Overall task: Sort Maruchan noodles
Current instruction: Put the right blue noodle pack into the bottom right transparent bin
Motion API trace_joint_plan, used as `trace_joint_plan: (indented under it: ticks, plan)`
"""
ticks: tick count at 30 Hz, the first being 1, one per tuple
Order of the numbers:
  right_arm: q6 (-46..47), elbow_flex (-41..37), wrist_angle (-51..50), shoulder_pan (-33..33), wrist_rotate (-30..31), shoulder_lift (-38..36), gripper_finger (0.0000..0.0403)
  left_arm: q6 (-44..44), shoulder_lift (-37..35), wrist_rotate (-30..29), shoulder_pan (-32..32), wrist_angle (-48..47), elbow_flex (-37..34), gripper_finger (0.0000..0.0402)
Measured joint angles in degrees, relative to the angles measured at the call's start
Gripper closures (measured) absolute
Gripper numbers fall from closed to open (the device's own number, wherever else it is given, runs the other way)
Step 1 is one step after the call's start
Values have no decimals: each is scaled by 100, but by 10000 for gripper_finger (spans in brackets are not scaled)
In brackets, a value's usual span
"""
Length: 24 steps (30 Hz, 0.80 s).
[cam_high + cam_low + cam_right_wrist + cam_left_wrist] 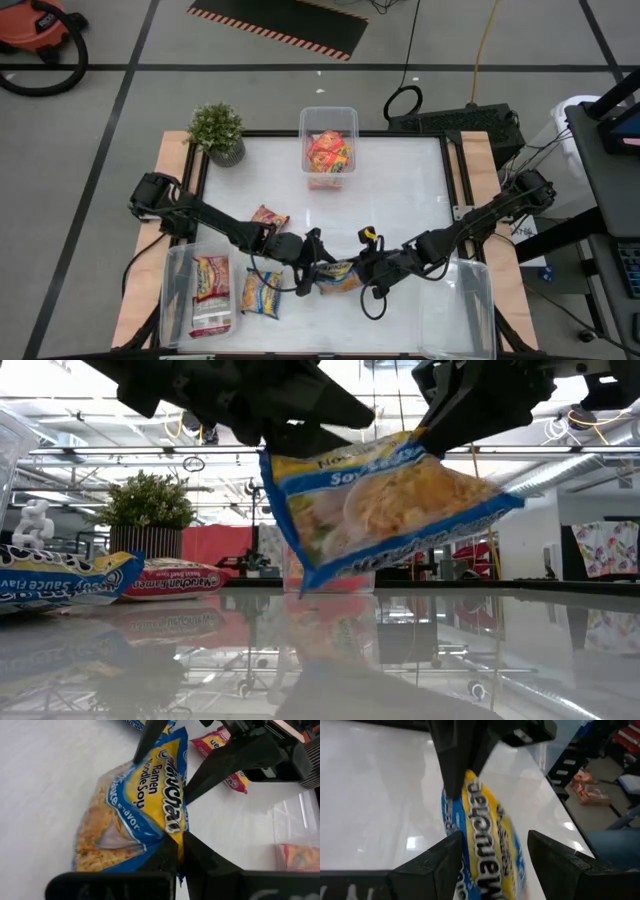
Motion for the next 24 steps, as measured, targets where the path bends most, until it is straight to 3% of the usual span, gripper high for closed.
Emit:
trace_joint_plan:
  ticks: [12,19,24]
  plan:
    - [-28,0,36,-3,318,0,399,-248,-7,-53,-8,16,0,174]
    - [-169,0,267,-4,452,0,399,-277,-7,-379,-4,-20,0,173]
    - [-213,0,339,-11,483,0,399,-274,-9,-492,-4,-79,2,149]
